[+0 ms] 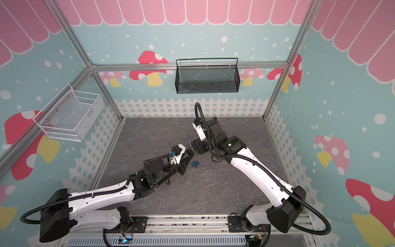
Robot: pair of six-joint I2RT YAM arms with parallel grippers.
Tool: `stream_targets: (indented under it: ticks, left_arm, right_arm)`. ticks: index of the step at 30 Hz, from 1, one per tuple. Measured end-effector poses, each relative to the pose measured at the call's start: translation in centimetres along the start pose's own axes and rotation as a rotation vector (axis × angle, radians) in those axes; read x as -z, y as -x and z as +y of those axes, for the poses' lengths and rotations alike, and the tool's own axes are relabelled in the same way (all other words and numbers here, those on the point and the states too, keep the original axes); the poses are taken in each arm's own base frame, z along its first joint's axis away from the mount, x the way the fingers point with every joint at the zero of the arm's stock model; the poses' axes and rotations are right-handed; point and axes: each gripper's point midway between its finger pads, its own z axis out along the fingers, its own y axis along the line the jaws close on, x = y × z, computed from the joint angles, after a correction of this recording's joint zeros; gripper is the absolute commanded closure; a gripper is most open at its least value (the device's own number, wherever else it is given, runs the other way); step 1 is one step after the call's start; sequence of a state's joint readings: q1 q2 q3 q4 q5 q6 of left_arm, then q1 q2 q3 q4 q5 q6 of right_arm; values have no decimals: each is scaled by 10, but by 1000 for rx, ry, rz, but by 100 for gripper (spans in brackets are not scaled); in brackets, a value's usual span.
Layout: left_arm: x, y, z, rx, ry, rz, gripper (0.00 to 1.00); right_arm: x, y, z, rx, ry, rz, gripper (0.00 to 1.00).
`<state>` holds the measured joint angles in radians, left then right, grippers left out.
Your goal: Unlock with the key
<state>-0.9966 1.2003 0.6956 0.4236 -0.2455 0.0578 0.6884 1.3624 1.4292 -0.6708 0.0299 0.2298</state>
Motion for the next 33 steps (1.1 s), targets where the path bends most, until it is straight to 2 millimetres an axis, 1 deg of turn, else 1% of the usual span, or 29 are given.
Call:
stream_targets:
  ticks: [2,7,10,13,15,17,18,22,25,28,33]
  left_arm:
    - [0,0,-1,2,-8,-1,100]
    - [0,0,-1,7,-6,0,100]
    - [-1,-2,4,23,20,19,100]
    - [-2,-10,18,65,65,59,100]
    - [-5,-23,34,107,110,108,100]
    - [-10,-44,53,154,171,189,100]
    - [-13,-55,61,175,198,234,100]
    - [-34,-104,88,250,300,455,100]
    - [-49,-133,102,288,358,589,100]
    - [-56,-162,112,325,403,695,100]
    - [-54,-210,125,366,467,858,100]
  right_arm:
    - [-3,3,3,-7,25,-20,21]
    - [-8,-3,1,-29,33,-11,21]
    - [-7,-6,-7,-47,6,-12,20]
    - [-2,-16,-29,-98,-44,-14,19]
    - [1,-25,-45,-139,-77,-22,19]
    - [1,-39,-59,-182,-101,-22,18]
    - [-1,-46,-62,-198,-105,-16,18]
    - [-22,-82,-60,-242,-83,38,18]
    - [-33,-105,-59,-270,-75,77,18]
    - [-39,-115,-59,-292,-75,85,18]
    - [-45,-122,-56,-317,-58,87,18]
